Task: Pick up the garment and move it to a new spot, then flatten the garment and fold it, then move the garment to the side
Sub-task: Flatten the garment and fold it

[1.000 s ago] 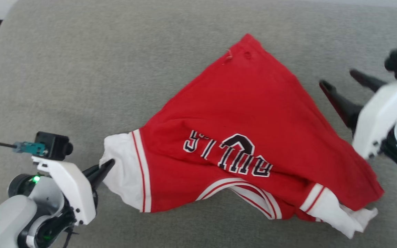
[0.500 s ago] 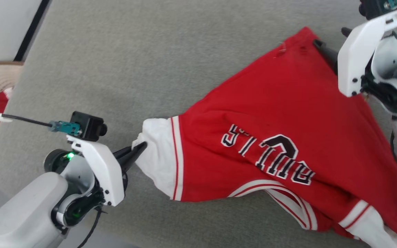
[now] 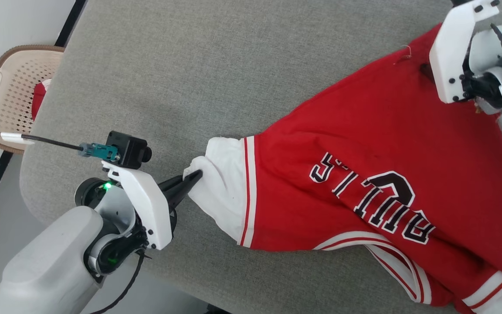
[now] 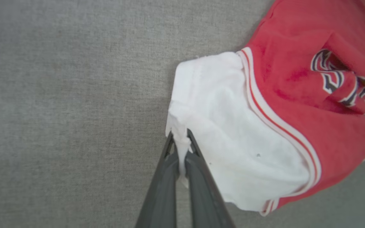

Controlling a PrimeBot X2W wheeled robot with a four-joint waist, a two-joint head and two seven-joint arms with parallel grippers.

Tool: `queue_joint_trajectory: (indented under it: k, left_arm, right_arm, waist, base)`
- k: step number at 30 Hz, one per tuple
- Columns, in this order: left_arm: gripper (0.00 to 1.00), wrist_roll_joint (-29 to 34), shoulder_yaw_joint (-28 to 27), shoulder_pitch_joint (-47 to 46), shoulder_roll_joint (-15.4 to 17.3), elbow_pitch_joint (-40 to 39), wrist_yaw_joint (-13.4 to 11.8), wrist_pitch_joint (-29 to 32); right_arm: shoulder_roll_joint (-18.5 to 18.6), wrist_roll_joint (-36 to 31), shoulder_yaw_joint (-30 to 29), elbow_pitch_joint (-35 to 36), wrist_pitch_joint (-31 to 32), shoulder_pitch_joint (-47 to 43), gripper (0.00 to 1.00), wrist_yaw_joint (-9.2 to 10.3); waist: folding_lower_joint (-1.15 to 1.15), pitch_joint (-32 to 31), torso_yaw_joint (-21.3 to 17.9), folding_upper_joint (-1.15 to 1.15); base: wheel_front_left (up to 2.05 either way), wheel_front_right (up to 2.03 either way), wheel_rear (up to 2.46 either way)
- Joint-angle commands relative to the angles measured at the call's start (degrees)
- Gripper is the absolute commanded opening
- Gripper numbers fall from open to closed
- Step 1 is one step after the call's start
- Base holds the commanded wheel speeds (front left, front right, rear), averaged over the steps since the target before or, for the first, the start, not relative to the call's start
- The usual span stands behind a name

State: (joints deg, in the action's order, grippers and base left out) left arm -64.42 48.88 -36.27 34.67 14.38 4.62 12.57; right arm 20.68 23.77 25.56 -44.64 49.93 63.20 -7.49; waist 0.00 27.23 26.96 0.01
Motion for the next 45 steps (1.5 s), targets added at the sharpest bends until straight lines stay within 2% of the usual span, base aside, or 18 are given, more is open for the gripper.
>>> queue_joint_trajectory:
  k: [1,2,3,4,5,12,24,29,33,38,42,45]
  left_arm:
    - [0.0,-0.1,0.0,-1.0,-0.1,0.3,0.3,-0.3]
    - [0.0,-0.2,0.0,-1.2,-0.2,0.6,0.4,-0.4]
    - [0.0,-0.3,0.0,-1.3,-0.4,0.9,0.5,-0.5]
    - [0.0,-0.3,0.0,-1.4,-0.4,1.1,0.5,-0.5]
    - [0.0,-0.5,-0.1,-1.5,-0.3,1.5,0.6,-0.4]
    - [0.0,-0.7,-1.5,-3.3,2.1,2.0,0.5,0.6]
    - [0.0,2.4,-4.3,-10.2,11.8,-1.2,-1.9,5.7]
    - [0.0,3.3,-5.6,-14.5,15.9,-2.5,-2.6,9.2]
    - [0.0,4.3,-6.2,-18.3,17.6,-3.0,-2.7,12.0]
    - [0.0,7.6,-6.7,-23.8,17.3,-0.9,-2.0,11.4]
    - [0.0,11.1,-6.4,-28.8,14.7,3.3,-0.8,8.5]
    - [0.0,14.4,-6.4,-33.4,12.3,7.3,0.0,4.8]
  right_arm:
    - [-0.5,0.5,1.9,-4.6,2.7,-5.4,1.0,-0.01]
    - [-0.7,0.9,2.5,-5.9,3.7,-5.5,1.0,-0.01]
    - [-0.5,1.4,2.9,-7.3,5.3,-5.6,0.8,-0.01]
    - [-0.6,2.0,3.2,-8.0,6.1,-5.5,0.26,-0.01]
    - [-0.8,2.7,3.4,-8.1,6.2,-5.0,0.0,-0.02]
    - [0.3,6.8,3.3,-2.9,0.8,0.5,0.0,0.0]
    - [4.4,13.9,4.5,10.9,-3.9,2.1,0.0,0.0]
    - [6.0,15.8,2.8,16.2,-4.4,1.0,0.0,0.0]
    - [6.8,15.9,0.5,19.6,-4.4,0.5,0.0,0.0]
    - [6.1,14.6,-3.7,20.5,-5.4,0.9,0.0,0.0]
    - [4.9,11.0,-6.5,18.7,-7.6,2.6,0.0,0.0]
    - [3.1,7.0,-8.4,16.8,-11.7,5.1,0.0,0.0]
  waist:
    - [0.0,0.2,0.1,-0.01]
    - [0.0,0.2,0.1,-0.01]
    - [0.0,0.2,0.1,-0.01]
    - [0.0,0.2,0.0,-0.01]
    - [0.0,0.1,-0.2,-0.01]
    - [0.0,-1.7,-3.3,-0.01]
    - [0.0,-6.5,-11.4,-0.01]
    - [0.0,-9.3,-14.5,-0.01]
    - [0.0,-11.0,-16.2,-0.01]
    - [0.0,-12.2,-17.8,-0.01]
    - [0.0,-11.8,-18.5,-0.01]
    - [0.0,-10.5,-19.0,-0.01]
  base:
    - [0.0,0.0,0.0]
    - [0.0,0.0,0.0]
    - [0.0,0.0,0.0]
    - [0.0,0.0,0.0]
    - [0.0,0.0,0.0]
    - [0.0,0.0,0.0]
    - [0.0,0.0,0.0]
    - [0.0,0.0,0.0]
    - [0.0,0.0,0.0]
    - [0.0,0.0,0.0]
    - [0.0,0.0,0.0]
    - [0.0,0.0,0.0]
